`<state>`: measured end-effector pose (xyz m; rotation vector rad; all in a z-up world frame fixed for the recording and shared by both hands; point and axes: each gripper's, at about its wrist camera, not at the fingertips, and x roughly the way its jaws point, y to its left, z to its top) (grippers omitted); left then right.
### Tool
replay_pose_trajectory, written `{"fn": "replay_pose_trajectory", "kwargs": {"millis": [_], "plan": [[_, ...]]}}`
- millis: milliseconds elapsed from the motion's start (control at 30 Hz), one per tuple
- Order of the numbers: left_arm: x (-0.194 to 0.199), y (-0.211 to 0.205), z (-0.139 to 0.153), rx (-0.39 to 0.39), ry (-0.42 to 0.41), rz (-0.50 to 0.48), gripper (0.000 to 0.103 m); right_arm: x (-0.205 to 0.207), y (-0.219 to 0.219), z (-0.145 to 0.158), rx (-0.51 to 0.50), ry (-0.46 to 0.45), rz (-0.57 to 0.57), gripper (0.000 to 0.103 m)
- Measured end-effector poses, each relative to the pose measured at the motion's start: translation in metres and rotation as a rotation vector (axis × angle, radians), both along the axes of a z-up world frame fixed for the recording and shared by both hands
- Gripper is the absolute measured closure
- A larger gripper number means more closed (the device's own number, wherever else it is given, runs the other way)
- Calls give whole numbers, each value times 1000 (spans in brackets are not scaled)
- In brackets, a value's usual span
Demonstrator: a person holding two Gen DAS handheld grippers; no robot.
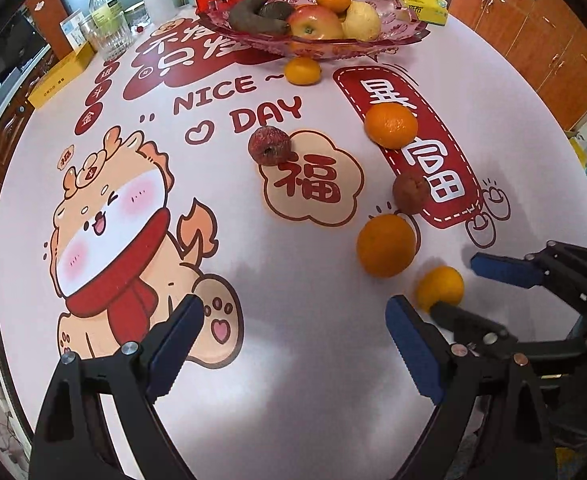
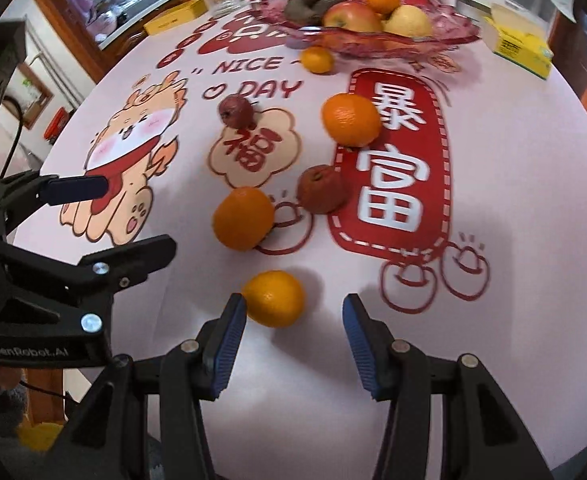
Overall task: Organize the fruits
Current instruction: 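Grasp a mandarin with the left tool while the right tool grasps another mandarin, then carry both mandarins into the pink bowl with the left and right tools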
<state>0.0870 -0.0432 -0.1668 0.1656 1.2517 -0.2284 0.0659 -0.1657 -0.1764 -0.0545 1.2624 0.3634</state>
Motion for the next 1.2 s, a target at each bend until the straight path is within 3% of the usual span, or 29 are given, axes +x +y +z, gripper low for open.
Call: {"fn": "replay_pose_trajectory", "kwargs": {"millis": [133, 267, 367, 567, 867, 1000, 1200], "plan": [[-1, -3, -4, -2, 5, -7, 12, 1, 5, -8, 26, 22, 22, 53], [1, -10, -8, -14, 16, -17, 12, -2, 8, -9, 78, 43, 45, 73], [4, -17, -11, -22, 21, -23, 12, -6, 7, -7, 7, 0, 43, 73], [10, -31, -21, -46, 29, -12, 12, -3, -23, -7, 22, 7, -70, 73], [23, -42, -26, -110, 13, 21, 40, -10, -50, -7, 46, 7, -168, 74], [23, -49, -31, -157, 39, -4, 67, -12, -49, -7, 38, 2, -171, 74], [10, -57, -24, -123, 27, -80, 69, -11, -48, -3, 41, 8, -174, 74]]}}
